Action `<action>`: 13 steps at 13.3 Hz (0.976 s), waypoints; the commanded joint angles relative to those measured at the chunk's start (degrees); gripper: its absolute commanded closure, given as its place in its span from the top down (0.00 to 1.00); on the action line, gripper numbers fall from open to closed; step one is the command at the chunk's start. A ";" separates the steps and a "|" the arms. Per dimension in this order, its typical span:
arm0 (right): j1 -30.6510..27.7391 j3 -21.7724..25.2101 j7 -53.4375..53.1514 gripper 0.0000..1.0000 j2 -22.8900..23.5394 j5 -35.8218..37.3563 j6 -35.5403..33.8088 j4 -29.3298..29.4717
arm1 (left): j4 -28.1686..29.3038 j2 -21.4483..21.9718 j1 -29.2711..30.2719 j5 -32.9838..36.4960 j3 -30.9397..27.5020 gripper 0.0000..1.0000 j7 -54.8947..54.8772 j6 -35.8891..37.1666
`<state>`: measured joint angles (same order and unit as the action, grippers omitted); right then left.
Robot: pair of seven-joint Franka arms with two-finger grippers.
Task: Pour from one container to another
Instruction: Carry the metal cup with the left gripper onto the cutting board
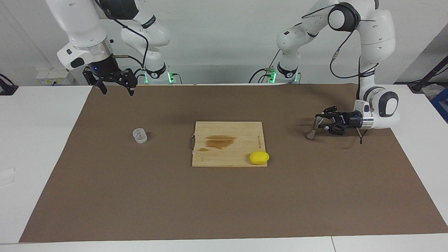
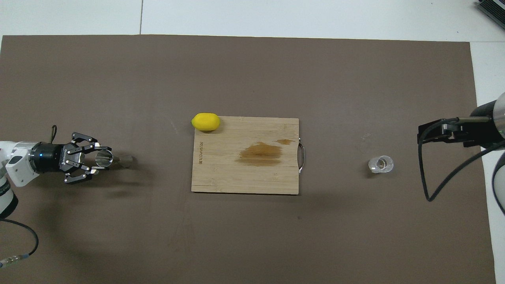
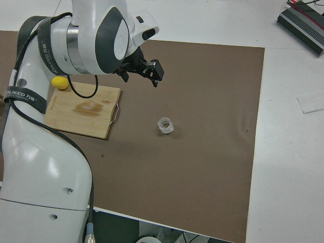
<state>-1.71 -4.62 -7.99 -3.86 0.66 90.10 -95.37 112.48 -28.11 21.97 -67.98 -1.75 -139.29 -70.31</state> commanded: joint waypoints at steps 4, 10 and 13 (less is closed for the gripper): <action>-0.76 -0.13 0.87 0.99 -1.06 -1.54 0.51 -1.04 | 5.28 6.84 -10.18 -6.10 -0.89 0.29 3.68 0.18; -0.76 -0.13 0.87 0.99 -1.06 -1.54 0.42 -1.04 | 15.21 14.75 -19.84 -14.53 -0.89 0.29 5.61 -9.13; -0.76 -0.13 0.87 0.99 -1.06 -1.54 0.51 -1.04 | 18.56 16.60 -27.58 -23.06 -0.80 0.30 5.52 -16.24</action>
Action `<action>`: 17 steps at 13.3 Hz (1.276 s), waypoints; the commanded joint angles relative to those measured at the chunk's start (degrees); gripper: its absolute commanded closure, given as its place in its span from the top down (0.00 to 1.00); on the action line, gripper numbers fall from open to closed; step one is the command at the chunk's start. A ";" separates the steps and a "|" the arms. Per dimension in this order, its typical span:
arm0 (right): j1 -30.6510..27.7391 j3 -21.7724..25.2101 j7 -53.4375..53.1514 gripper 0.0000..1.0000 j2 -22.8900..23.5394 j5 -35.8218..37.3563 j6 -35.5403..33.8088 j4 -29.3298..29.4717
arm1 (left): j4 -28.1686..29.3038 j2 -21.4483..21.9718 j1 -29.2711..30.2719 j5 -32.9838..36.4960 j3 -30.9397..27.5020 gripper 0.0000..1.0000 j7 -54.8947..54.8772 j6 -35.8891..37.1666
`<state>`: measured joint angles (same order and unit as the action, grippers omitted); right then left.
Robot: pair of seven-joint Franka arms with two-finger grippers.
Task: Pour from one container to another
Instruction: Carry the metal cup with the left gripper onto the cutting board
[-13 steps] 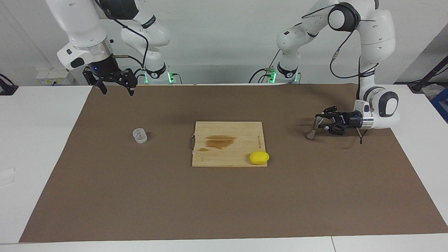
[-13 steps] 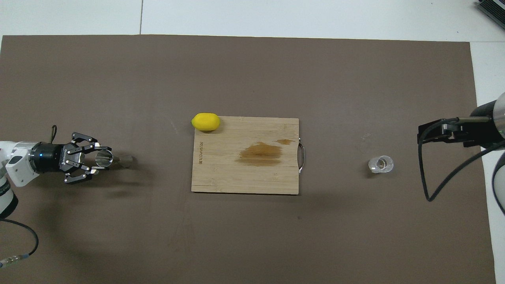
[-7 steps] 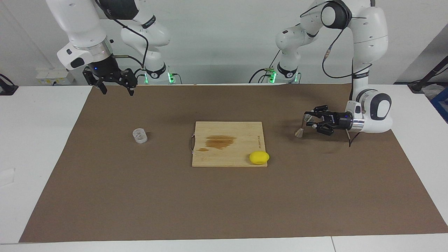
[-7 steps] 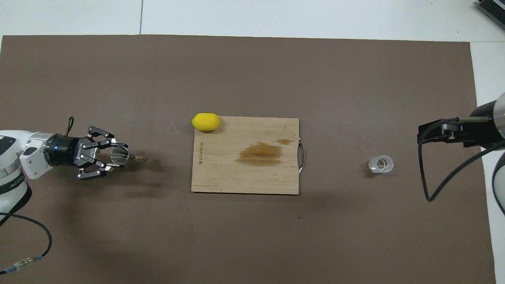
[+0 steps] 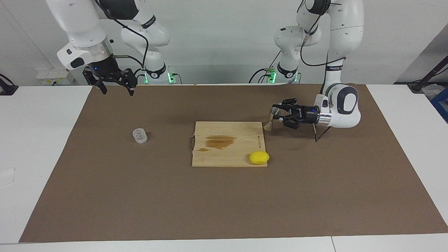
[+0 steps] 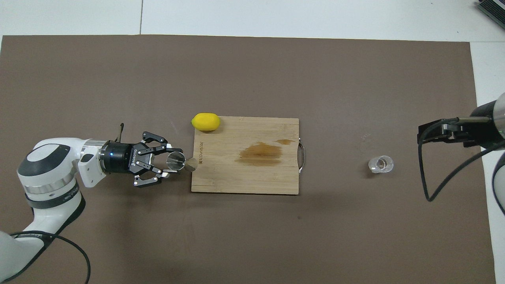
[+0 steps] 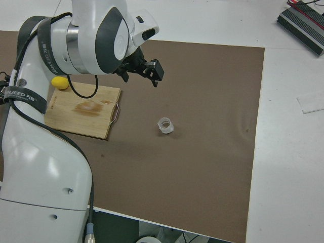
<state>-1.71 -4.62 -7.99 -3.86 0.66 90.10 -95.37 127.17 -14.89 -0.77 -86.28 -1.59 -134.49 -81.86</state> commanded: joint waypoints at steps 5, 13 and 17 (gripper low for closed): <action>-0.75 -0.13 0.87 0.99 -1.06 -1.54 0.51 -1.04 | 3.35 2.77 -16.26 -17.41 -0.96 0.30 0.81 -15.15; -0.75 -0.13 0.87 0.99 -1.06 -1.54 0.42 -1.04 | -2.44 -0.66 -29.54 -33.75 -0.96 0.29 -1.64 -34.31; -0.75 -0.13 0.87 0.99 -1.06 -1.54 0.42 -1.04 | -5.70 -3.99 -33.42 -38.77 -0.96 0.29 -3.84 -37.23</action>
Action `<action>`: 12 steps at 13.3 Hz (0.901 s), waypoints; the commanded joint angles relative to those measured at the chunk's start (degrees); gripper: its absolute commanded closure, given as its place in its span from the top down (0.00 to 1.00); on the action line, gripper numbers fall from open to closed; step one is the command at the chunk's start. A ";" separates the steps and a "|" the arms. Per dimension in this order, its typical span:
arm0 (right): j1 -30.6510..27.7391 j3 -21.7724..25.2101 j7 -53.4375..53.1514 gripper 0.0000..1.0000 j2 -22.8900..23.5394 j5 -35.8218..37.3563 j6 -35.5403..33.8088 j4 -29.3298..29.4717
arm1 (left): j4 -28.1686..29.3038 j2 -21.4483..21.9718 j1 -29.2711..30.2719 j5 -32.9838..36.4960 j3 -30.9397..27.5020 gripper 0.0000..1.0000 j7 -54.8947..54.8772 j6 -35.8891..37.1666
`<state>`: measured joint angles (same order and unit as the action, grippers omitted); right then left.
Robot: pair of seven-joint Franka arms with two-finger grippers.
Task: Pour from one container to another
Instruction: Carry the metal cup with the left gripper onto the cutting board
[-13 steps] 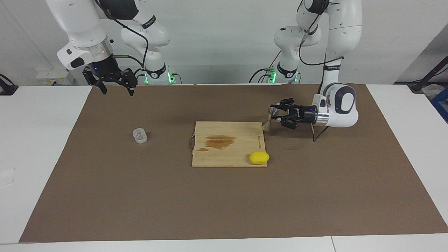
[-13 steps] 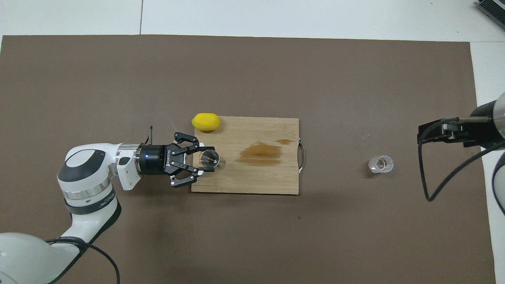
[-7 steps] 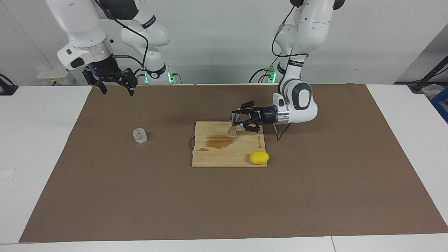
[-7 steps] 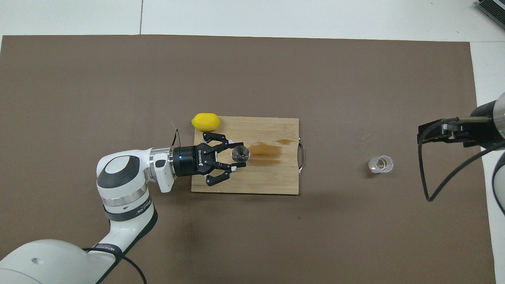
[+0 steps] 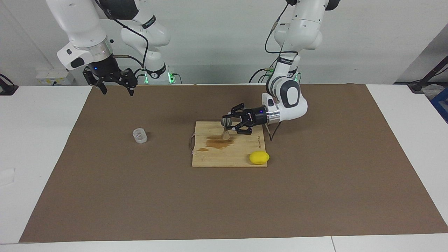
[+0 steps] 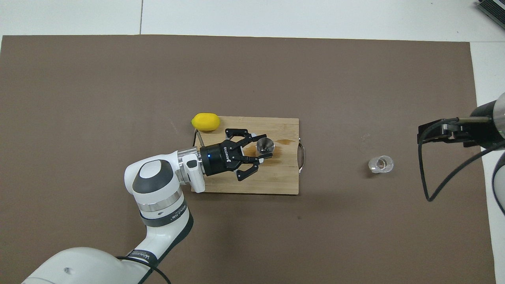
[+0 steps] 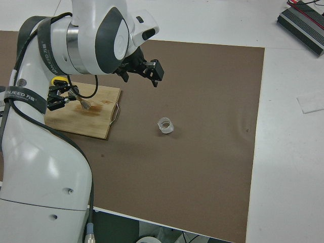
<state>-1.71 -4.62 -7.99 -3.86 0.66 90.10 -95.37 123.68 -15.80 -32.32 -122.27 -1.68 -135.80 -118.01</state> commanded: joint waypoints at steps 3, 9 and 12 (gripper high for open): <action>-0.76 -0.13 0.87 0.99 -1.06 -1.54 0.42 -1.04 | -3.27 -5.56 -1.96 -4.38 -0.87 0.28 -7.20 -0.30; -0.76 -0.13 0.87 0.99 -1.06 -1.54 0.42 -1.04 | -2.65 -5.56 -1.70 -3.94 -0.96 1.00 -8.43 1.11; -0.76 -0.13 0.87 0.99 -1.06 -1.54 0.42 -1.04 | -1.08 -5.12 -1.09 -2.63 -1.22 1.00 -8.43 2.95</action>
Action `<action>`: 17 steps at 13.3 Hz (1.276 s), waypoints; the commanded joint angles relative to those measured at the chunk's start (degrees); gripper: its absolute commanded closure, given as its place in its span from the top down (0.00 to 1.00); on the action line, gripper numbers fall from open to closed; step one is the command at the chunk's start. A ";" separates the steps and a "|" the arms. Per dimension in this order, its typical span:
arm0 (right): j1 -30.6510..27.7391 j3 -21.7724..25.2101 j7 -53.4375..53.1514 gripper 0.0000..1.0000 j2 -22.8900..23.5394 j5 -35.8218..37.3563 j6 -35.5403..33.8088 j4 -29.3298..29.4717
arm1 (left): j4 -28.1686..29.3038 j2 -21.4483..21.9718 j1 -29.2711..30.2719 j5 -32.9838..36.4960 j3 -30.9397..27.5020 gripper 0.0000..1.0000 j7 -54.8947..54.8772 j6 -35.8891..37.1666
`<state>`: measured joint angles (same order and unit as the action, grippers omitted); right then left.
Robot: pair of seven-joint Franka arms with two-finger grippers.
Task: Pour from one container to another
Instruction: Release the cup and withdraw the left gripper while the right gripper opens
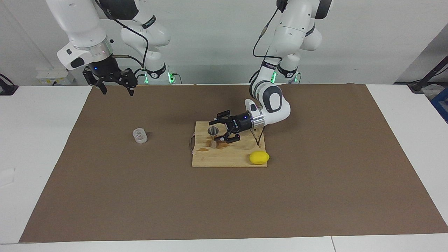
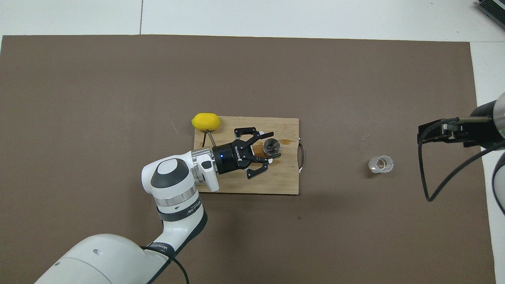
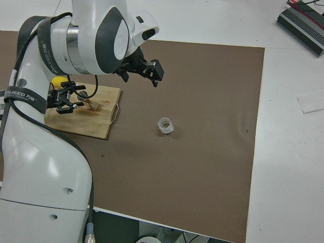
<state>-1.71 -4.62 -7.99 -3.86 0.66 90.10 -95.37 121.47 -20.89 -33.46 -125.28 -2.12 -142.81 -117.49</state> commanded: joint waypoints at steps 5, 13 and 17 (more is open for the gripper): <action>-1.28 0.75 0.62 0.98 -1.15 -1.54 1.12 -1.13 | 5.44 6.29 6.55 12.84 -0.78 1.00 -0.54 2.96; -2.77 0.84 -30.37 1.00 0.34 -6.99 5.16 -4.37 | 4.14 11.83 27.10 48.75 -1.13 1.00 3.04 14.64; -6.09 0.84 -45.05 1.00 2.10 -13.46 9.02 -7.89 | -4.55 13.76 37.40 70.04 -1.22 1.00 8.67 22.46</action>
<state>-4.91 -3.40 -46.87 -1.95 -8.20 96.10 -100.56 120.95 -8.49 0.63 -62.52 -3.91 -137.50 -98.26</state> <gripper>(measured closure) 0.000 0.000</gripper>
